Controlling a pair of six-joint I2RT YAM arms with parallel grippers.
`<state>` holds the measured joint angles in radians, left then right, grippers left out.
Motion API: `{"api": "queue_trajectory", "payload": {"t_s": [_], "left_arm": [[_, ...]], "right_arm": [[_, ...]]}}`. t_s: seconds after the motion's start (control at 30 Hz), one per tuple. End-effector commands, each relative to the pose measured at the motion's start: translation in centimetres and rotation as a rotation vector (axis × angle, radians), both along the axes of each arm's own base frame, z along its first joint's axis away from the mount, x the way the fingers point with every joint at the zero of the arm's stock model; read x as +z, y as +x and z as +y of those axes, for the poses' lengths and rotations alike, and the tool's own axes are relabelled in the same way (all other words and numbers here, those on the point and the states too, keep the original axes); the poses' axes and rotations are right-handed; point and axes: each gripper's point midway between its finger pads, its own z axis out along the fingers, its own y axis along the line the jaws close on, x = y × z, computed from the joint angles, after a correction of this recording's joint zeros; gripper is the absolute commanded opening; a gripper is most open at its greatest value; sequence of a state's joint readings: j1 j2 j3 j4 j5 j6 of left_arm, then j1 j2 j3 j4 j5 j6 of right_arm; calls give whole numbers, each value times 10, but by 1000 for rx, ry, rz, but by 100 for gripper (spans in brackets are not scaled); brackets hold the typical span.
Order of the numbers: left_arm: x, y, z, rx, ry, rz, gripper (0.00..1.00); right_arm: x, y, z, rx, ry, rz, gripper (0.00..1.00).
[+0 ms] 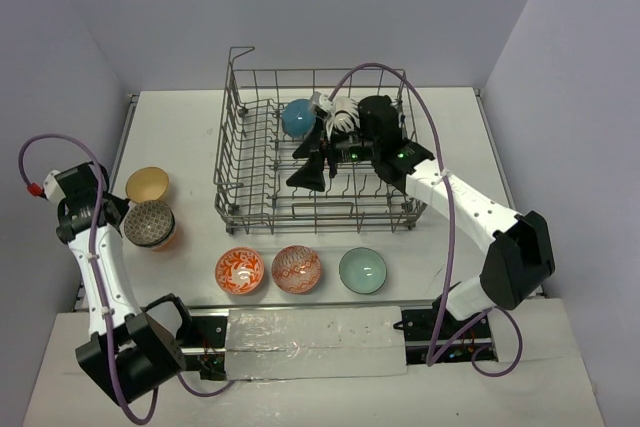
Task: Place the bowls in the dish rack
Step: Move the bowl to the corner of the board.
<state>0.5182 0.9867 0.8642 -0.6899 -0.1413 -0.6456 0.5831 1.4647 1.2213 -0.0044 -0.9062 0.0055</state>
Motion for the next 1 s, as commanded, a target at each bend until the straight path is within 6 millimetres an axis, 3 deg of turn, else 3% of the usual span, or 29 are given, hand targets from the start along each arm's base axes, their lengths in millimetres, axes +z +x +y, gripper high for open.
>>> {"api": "queue_trajectory", "payload": {"t_s": [0.0, 0.17, 0.27, 0.43, 0.73, 0.97], "left_arm": [[19, 3, 17, 33, 101, -39, 18], [4, -4, 30, 133, 103, 30, 22], [-19, -11, 37, 189, 93, 106, 22], [-29, -12, 46, 242, 74, 139, 23], [-62, -8, 36, 254, -105, 147, 23], [-65, -5, 34, 255, -129, 137, 23]], "right_arm": [[8, 3, 2, 11, 11, -23, 91], [8, 3, 3, 18, 10, -14, 91], [7, 4, 3, 15, 2, -3, 91], [9, 2, 4, 28, 3, 2, 91], [0, 1, 0, 14, -19, -3, 91], [-4, 1, -3, 6, -30, -19, 91]]}}
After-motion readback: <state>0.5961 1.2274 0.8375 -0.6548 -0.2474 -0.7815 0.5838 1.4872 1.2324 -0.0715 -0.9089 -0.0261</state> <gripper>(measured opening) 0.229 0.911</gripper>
